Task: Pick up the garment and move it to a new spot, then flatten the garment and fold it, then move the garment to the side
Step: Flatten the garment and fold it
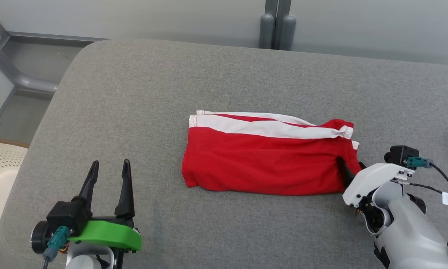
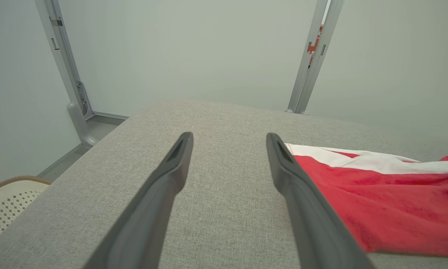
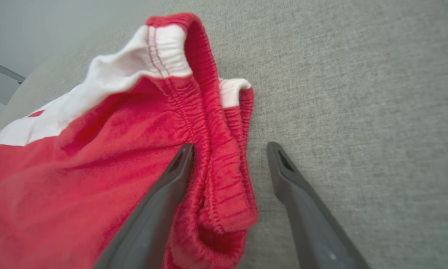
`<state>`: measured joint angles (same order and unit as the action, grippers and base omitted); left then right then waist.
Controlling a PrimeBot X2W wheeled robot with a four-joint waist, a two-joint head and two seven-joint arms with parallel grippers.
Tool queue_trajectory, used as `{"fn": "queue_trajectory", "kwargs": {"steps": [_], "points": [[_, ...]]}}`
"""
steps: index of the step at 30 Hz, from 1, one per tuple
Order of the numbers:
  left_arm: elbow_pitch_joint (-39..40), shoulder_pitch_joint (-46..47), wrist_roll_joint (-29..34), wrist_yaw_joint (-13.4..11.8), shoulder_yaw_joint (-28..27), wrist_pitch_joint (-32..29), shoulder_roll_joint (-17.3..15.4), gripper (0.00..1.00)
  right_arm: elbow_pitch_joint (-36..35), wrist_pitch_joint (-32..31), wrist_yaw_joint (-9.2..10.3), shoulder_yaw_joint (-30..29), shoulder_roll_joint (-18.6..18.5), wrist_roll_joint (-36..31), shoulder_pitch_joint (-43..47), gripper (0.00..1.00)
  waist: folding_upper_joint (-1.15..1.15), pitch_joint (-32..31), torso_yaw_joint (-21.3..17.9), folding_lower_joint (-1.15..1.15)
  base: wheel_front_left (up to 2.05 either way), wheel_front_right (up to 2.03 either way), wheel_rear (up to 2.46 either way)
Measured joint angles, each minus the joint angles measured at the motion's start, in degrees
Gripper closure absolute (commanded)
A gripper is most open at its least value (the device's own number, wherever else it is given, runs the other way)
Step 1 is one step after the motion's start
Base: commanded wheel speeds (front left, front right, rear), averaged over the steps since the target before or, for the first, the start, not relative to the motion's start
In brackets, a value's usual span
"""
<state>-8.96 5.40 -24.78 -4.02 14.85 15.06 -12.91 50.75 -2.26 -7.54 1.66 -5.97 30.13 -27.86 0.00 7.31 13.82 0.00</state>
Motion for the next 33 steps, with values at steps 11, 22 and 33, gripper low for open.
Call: {"fn": "queue_trajectory", "kwargs": {"steps": [11, 22, 33], "points": [[-1.1, 0.2, 0.3, 0.5, -0.4, 0.0, 0.3, 0.00, 0.7, 3.1, 0.07, 4.3, 1.0, 7.4, -0.6, 1.00, 0.00, 0.0, 0.7, 0.00, 0.00, 0.00, 0.00], [-1.4, 0.0, 0.5, 0.5, -0.7, 0.0, 0.5, 0.00, -2.5, 2.8, 0.07, 9.8, -5.9, 10.7, -0.2, 1.00, 0.00, -1.0, -1.4, 0.00, 0.00, 0.00, 0.00], [-1.7, -1.1, 0.2, 0.5, -0.9, 0.0, 0.9, 0.00, -9.6, -4.3, 0.07, 7.4, -15.7, 14.4, 1.7, 1.00, 0.00, -2.5, -5.8, 0.00, 0.00, 0.00, 0.00]]}}
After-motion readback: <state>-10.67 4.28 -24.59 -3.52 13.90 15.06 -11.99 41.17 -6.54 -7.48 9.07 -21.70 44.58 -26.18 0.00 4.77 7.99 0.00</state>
